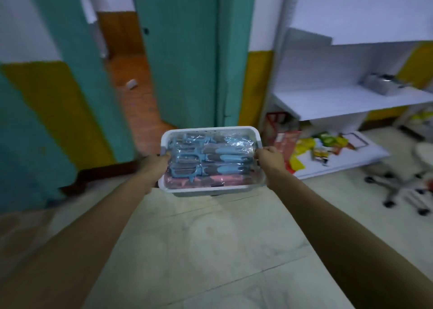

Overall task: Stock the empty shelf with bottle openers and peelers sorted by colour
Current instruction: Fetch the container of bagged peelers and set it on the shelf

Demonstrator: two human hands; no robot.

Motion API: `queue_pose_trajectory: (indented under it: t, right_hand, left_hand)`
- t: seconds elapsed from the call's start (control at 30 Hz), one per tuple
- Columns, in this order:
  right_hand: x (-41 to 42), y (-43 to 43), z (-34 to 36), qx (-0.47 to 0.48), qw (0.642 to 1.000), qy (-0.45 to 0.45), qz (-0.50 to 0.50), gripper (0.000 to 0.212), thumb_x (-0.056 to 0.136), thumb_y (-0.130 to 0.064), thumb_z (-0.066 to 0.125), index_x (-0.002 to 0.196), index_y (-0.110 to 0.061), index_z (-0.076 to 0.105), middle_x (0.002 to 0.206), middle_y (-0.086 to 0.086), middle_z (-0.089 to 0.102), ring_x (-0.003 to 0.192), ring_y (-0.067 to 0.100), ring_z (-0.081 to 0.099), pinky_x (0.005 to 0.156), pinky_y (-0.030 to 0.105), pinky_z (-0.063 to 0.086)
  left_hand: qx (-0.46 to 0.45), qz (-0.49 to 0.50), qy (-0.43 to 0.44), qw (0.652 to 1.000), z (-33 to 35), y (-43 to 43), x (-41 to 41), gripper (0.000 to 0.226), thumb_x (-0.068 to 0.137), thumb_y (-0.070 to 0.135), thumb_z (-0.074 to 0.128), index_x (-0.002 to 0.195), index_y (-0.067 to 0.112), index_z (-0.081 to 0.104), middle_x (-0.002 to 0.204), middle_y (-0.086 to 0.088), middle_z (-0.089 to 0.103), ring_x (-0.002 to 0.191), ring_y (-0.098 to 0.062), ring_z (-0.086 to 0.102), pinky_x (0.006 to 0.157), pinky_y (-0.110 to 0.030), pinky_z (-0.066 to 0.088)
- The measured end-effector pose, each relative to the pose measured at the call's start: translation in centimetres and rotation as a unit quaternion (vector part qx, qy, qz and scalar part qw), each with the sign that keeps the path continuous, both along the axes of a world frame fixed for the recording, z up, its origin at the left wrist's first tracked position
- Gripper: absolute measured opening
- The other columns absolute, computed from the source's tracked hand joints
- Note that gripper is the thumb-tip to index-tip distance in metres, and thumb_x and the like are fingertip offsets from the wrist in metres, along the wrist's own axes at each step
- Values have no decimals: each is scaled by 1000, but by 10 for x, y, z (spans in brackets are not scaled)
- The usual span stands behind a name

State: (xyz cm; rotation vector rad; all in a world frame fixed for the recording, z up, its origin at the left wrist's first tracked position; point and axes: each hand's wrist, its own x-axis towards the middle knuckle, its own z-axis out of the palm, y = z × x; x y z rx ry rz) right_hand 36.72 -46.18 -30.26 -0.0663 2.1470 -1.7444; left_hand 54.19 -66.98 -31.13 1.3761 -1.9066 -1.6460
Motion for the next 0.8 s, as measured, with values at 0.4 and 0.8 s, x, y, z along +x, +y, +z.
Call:
queue_pose_trajectory:
  t: [0.4, 0.8]
  right_hand:
    - [-235, 232, -17, 12, 962, -47, -269, 19, 86, -10, 51, 98, 2, 61, 98, 21, 62, 82, 29, 58, 75, 43, 52]
    - [-447, 341, 16, -15, 885, -13, -466, 20, 81, -5, 55, 98, 3, 62, 88, 14, 63, 70, 23, 57, 59, 30, 50]
  left_hand:
    - [-32, -265, -26, 963, -12, 173, -367, 34, 96, 29, 49, 111, 2, 61, 106, -22, 66, 96, -35, 63, 90, -47, 51]
    - [-112, -475, -3, 873, 25, 293, -706, 35, 95, 34, 50, 82, 2, 55, 79, -14, 59, 51, -17, 55, 42, -23, 35]
